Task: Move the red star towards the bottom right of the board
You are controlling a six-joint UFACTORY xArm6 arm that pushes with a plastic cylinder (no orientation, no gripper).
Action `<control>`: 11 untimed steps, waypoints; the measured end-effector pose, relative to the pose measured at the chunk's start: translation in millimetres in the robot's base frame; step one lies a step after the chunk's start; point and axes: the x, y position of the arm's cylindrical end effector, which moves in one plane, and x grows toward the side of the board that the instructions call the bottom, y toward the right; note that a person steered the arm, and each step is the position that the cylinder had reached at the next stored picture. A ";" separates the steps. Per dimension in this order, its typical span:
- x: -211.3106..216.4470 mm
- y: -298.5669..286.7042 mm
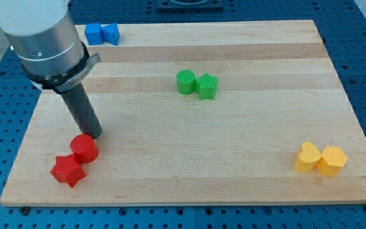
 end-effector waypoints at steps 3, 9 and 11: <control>-21.0 -88.7; 74.3 -36.8; 63.3 29.9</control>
